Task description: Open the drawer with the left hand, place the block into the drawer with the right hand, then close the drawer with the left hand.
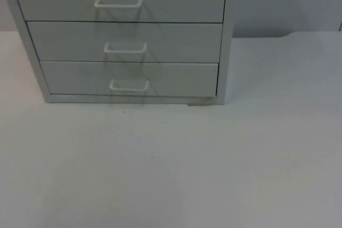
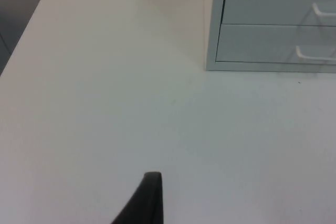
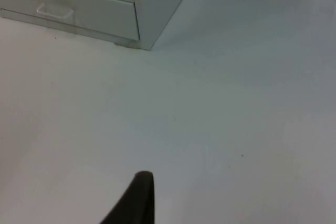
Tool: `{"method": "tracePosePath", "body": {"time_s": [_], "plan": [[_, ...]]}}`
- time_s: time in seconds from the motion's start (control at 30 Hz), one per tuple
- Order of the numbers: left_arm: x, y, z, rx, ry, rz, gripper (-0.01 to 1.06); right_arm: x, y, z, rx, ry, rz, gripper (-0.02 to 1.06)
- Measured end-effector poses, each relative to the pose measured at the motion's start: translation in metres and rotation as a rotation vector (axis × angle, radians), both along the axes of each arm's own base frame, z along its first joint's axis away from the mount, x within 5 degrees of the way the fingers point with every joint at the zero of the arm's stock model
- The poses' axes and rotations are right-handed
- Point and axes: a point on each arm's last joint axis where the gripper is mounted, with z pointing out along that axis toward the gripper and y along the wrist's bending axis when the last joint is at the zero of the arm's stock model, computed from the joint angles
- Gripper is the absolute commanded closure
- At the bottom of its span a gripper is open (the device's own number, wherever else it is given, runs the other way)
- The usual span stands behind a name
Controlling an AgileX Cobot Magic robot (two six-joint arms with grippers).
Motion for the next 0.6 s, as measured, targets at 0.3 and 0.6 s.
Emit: {"method": "tracePosePath", "body": {"time_s": [0.3, 0.6], "plan": [[0.0, 0.0, 0.0, 0.0, 0.0, 0.0, 0.0, -0.0002, 0.0004, 0.0, 0.008, 0.003, -0.042, -0.01], [-0.0001, 0.0001, 0.0, 0.0, 0.0, -0.027, 0.0, -0.0007, 0.0018, 0.0, 0.008, 0.002, -0.23, -0.01]]}}
